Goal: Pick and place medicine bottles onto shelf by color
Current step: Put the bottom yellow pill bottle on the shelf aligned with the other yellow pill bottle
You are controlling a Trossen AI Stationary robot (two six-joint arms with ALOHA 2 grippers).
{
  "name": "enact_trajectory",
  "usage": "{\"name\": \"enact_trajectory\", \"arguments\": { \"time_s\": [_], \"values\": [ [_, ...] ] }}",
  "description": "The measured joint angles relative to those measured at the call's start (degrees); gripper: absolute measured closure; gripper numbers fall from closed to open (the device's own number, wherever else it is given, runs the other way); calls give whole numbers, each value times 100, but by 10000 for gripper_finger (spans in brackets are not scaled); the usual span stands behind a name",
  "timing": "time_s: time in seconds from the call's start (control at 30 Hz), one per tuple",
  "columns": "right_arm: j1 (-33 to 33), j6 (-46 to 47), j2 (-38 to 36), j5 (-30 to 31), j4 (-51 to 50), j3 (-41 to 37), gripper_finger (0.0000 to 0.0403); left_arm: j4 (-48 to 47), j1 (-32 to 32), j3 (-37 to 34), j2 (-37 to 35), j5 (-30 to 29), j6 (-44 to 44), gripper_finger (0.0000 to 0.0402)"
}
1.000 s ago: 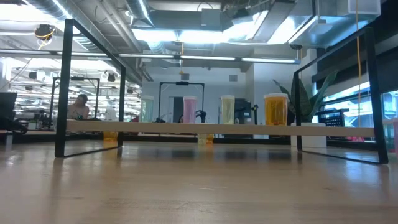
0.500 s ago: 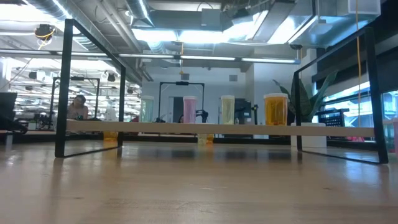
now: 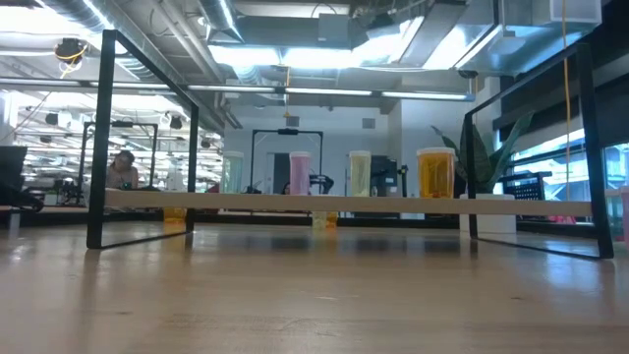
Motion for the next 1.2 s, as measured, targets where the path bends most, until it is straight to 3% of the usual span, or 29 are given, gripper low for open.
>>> {"name": "enact_trajectory", "arguments": {
  "time_s": [0.33,1.2],
  "values": [
    [0,-1,2,0,0,0,114,13,-2,0,0,0,4,100],
    [0,0,2,0,0,-2,114,177,-2,0,0,1,7,261]
  ]
}}
